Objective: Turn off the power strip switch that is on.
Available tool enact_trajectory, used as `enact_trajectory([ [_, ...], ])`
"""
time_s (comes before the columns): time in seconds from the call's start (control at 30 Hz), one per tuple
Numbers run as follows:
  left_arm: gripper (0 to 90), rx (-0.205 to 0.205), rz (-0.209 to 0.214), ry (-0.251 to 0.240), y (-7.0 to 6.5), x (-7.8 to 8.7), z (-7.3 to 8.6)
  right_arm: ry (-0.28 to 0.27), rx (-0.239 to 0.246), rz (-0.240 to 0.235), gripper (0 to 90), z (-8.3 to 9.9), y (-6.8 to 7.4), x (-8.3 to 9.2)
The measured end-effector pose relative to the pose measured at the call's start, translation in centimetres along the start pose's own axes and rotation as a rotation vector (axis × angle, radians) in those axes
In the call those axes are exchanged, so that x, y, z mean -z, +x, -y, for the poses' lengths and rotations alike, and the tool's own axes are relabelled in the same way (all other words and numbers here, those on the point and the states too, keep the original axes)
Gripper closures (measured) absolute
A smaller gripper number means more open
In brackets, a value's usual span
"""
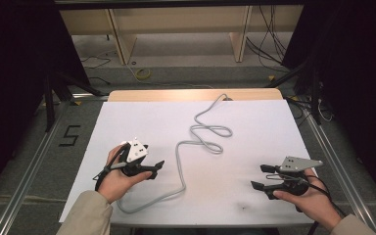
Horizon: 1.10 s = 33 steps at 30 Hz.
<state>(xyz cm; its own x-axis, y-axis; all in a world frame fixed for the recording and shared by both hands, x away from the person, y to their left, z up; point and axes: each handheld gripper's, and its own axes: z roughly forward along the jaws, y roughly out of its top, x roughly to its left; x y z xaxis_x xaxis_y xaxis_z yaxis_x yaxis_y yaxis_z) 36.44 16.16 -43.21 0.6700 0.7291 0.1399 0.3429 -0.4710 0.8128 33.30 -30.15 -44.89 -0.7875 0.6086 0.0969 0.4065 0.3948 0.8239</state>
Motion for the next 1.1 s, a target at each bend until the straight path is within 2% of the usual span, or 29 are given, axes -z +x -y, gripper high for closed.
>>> enact_trajectory([
  [0.3,21.3,0.004,-0.010,0.002,-0.2,0.8,1.0,-0.001,0.000,0.000,28.1,0.0,0.0,0.0],
  [0.57,16.1,0.003,-0.008,0.018,-0.2,1.4,1.8,-0.002,0.000,0.000,28.1,0.0,0.1,0.0],
  [0.67,15.5,0.014,-0.009,0.014,-0.3,1.6,2.1,-0.001,0.000,-0.002,28.1,0.0,0.1,0.0],
  [1.1,14.2,0.011,-0.036,0.026,-0.4,2.8,3.6,-0.005,0.010,0.002,28.1,0.0,0.0,0.1],
])
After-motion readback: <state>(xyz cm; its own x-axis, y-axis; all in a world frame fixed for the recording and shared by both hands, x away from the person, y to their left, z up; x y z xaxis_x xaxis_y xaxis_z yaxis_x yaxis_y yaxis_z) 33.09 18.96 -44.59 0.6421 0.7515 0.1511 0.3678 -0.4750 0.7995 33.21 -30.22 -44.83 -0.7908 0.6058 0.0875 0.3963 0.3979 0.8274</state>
